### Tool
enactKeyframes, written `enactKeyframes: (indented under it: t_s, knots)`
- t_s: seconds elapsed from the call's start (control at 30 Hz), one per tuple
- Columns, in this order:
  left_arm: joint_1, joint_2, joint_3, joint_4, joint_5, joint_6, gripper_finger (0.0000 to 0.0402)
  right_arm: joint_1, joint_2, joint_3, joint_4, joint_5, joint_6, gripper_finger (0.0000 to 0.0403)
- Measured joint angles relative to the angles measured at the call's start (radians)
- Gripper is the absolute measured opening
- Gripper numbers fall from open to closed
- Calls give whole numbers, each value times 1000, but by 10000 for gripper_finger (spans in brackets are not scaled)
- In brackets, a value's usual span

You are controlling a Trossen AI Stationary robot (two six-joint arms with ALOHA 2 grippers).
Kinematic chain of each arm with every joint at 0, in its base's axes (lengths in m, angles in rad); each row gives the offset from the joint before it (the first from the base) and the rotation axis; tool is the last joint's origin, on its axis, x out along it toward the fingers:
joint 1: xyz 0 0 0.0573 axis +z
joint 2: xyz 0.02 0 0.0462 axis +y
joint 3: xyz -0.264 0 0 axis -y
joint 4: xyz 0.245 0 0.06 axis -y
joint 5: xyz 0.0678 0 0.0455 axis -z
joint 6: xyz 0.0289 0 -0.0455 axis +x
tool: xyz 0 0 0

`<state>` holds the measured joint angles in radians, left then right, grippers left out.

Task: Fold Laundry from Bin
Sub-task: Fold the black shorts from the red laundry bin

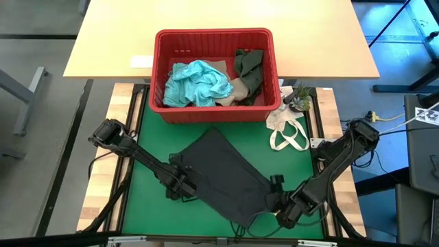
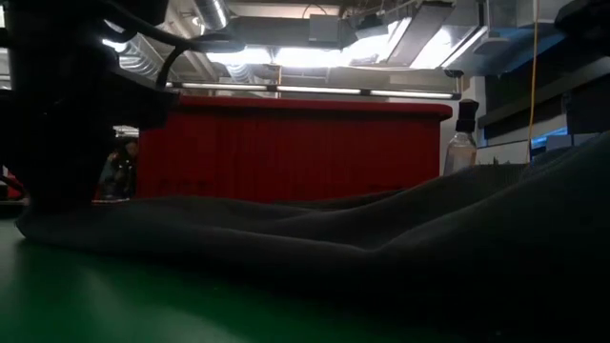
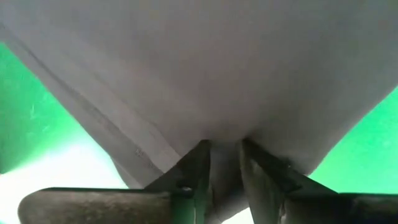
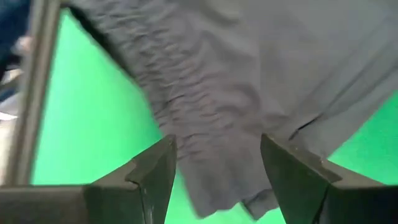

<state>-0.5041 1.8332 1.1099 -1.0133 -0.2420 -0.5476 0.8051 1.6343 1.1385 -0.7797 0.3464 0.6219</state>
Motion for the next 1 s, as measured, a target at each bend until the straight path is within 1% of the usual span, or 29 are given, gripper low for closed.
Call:
enactKeyframes:
  t_s: [0.1,0.37,0.5,0.63,0.77,0.9,1.0]
  knots:
    - [0,0,0,47,9,0,93,-1,41,0,0,46,25,234]
    - [-10,-2,2,150,184,0,94,-38,164,-2,-21,43,60,234]
    - [-38,-2,2,196,253,0,94,-76,190,-2,-103,45,86,234]
    - [-76,-2,2,257,307,0,94,-128,194,-2,-193,97,85,234]
    - [-117,-2,2,364,323,0,94,-198,195,-2,-221,167,41,234]
    - [-149,-2,2,508,320,0,94,-281,195,-2,-205,174,-48,234]
    - [-165,-2,2,585,319,0,94,-333,195,-2,-214,179,-55,234]
